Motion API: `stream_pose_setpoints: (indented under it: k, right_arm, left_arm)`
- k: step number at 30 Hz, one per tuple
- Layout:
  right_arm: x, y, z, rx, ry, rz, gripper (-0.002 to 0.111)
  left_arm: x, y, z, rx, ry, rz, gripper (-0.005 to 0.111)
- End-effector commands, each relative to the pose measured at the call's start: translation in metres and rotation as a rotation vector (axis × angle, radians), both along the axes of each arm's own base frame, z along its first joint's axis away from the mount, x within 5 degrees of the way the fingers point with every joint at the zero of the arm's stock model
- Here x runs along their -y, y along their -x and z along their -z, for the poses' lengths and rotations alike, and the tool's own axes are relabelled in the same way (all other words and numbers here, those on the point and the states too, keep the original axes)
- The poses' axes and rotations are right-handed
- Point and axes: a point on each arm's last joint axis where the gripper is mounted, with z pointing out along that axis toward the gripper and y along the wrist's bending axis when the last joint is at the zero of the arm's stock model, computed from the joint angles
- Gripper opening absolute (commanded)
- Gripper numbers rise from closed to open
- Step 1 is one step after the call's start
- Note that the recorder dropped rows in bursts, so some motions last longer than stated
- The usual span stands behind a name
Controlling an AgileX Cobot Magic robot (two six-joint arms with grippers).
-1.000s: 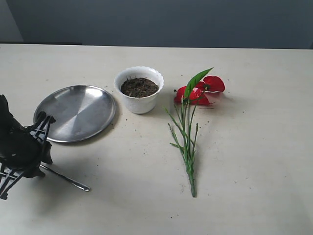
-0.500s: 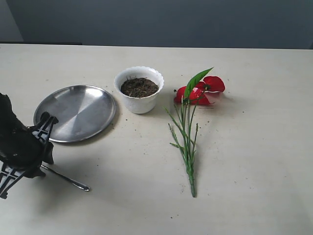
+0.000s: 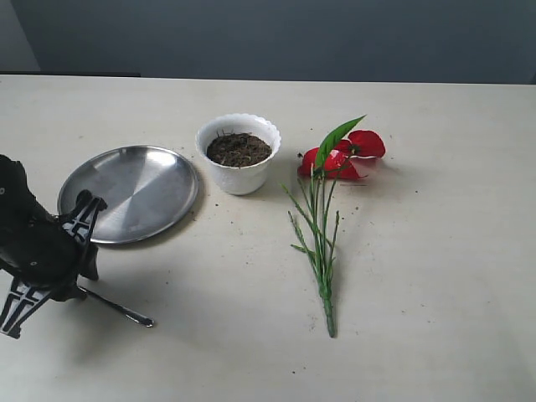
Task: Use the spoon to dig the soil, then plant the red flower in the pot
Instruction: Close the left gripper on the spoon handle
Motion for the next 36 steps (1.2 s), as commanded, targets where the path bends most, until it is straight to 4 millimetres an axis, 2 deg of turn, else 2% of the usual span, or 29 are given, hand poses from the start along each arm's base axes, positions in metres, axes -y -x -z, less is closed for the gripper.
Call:
stream_pose_setpoints:
  k: [1,8,20,23,25,36]
  right_arm:
    - [0.0002,0.0002,-0.0003,0.009,0.003,0.002,-0.001]
    - [0.0002,0.0002,-0.0003,0.009,0.003,0.002,-0.001]
    - [0.0002,0.0002,-0.0003,0.009,0.003,0.002,-0.001]
    - [0.0002,0.0002,-0.0003,0.009,0.003,0.002,-0.001]
    - [0.0002,0.0002,-0.0003,0.009,0.003,0.002,-0.001]
    - [0.0002,0.0002,-0.0003,0.009,0.003,0.002,-0.001]
  left_arm:
    - [0.0014,0.0123,0.0105,-0.12,-0.01,0.002,0.024]
    - [0.0007,0.0141,0.0106,-0.14,-0.018,0.011,0.019]
    - [0.0005,0.0152,0.0106,-0.152,-0.021,0.015,0.017]
    - [0.0003,0.0152,0.0106,-0.151,-0.023,0.017,0.01]
    - [0.0001,0.0152,0.0106,-0.151,-0.025,0.02,0.0]
    - [0.0002,0.0131,0.0088,-0.121,-0.023,0.023,0.001]
